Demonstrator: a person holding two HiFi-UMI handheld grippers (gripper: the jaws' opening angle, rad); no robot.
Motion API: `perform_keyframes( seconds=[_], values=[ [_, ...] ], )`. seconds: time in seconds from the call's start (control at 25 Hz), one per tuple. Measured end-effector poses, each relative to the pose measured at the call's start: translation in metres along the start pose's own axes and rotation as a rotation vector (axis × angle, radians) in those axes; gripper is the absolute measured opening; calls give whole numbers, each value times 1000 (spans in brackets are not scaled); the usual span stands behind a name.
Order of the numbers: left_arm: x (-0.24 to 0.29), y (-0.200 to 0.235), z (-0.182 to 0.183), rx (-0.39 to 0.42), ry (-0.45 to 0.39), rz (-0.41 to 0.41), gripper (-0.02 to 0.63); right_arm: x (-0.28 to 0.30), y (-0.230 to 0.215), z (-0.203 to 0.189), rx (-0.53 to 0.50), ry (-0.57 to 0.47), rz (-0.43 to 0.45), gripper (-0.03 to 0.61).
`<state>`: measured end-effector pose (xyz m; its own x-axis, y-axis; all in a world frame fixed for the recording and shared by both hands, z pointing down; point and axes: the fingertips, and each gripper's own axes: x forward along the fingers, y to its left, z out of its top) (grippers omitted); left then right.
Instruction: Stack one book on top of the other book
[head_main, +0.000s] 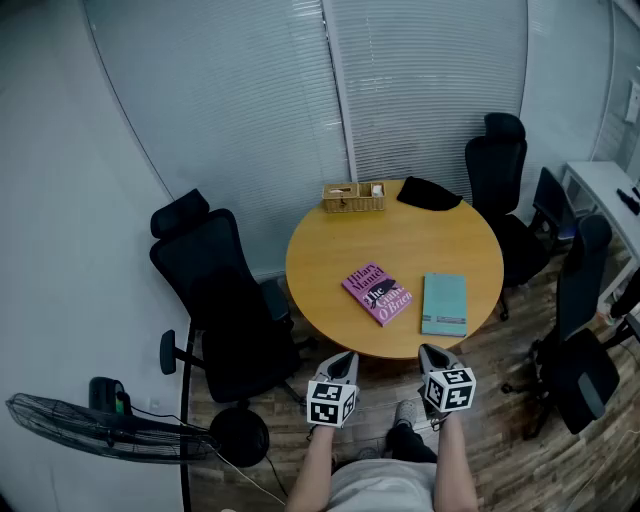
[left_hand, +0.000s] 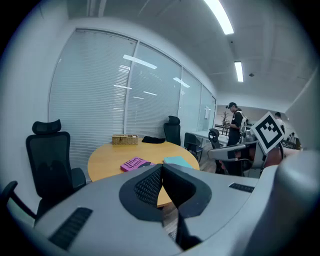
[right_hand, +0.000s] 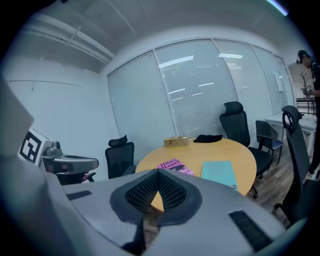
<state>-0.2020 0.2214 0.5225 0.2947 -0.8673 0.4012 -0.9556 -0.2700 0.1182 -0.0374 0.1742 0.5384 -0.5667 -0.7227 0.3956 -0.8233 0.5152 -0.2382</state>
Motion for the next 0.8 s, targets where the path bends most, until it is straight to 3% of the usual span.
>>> perform_keyframes(
  seconds=[0.36, 0.52, 0.6, 0.8],
  values=[
    [-9, 23, 14, -68, -51, 34, 29, 14, 10, 1, -4, 5, 20, 18],
    [-7, 30, 17, -93, -56, 44, 29, 26, 8, 16, -101, 7, 25, 18],
    [-4, 39, 20, -100, -58, 70, 29, 37, 11, 26, -144, 4, 48, 18],
    [11, 62, 30, -122, -72, 133, 29, 68, 14, 47, -99, -24, 156, 18]
  ],
)
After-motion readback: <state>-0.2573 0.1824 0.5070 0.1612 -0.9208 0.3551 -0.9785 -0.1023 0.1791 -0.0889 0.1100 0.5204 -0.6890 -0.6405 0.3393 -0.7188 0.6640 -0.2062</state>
